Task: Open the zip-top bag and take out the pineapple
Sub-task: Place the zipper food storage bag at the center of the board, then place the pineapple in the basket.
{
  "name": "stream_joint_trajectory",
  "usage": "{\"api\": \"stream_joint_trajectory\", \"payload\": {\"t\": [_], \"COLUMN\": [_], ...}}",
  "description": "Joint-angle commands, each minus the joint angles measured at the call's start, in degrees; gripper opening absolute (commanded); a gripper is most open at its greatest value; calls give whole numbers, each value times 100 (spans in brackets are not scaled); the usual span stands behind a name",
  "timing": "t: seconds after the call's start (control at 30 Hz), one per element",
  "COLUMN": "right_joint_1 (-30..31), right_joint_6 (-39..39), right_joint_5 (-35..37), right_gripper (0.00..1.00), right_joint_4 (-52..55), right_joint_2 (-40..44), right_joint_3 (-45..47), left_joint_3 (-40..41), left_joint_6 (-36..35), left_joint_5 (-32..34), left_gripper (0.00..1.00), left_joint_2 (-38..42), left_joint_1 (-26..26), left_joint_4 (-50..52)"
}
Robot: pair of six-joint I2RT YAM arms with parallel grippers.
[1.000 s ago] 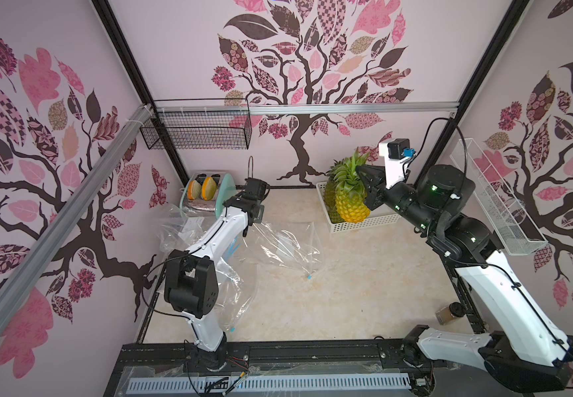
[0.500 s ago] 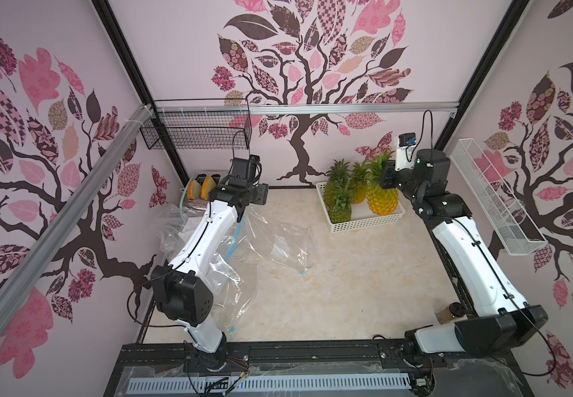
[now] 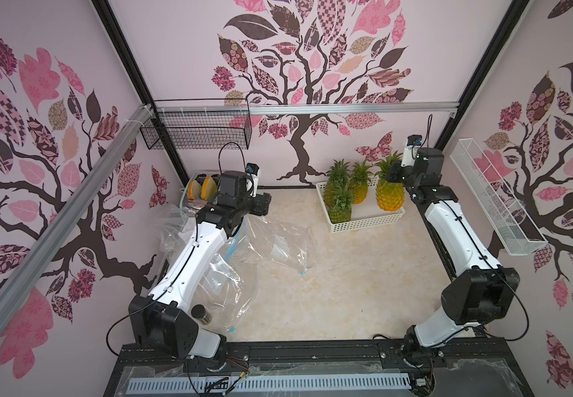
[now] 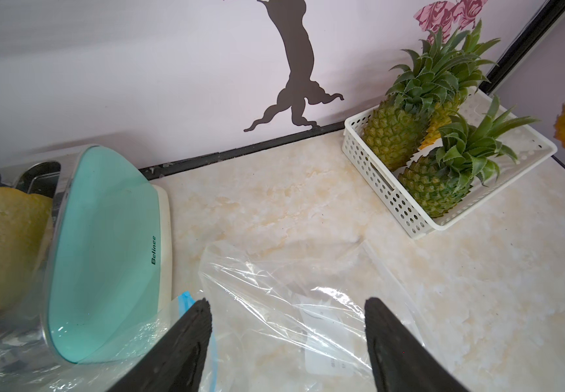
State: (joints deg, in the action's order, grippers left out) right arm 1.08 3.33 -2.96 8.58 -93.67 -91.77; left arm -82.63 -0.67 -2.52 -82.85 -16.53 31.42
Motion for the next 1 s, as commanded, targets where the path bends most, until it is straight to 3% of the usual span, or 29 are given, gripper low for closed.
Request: {"api": "stream_joint_trajectory", "payload": {"t": [0.0, 0.37, 0.67, 0.97], "right_joint_1": [-62, -101, -108, -155], "right_joint_6": [232, 812, 1305, 1961], "right_joint_5": [-212, -699, -1059, -1439], "right_gripper": [0, 0, 0, 0], "right_joint_4": [-790, -1437, -3836, -4914], "right_joint_2": [-133, -841, -902, -1270], "right_joint_3": [-88, 104, 1721, 1910], "left_joint_3": [179, 856, 1651, 1814], "left_joint_6": [51, 283, 572, 647], "left_joint_5": [-172, 63, 115, 119], "left_gripper": [78, 87, 88, 88], "left_joint_2": [146, 454, 1080, 1080], "left_joint_1": [10, 358, 753, 770], "left_joint_4": [-485, -1021, -1677, -1819]}}
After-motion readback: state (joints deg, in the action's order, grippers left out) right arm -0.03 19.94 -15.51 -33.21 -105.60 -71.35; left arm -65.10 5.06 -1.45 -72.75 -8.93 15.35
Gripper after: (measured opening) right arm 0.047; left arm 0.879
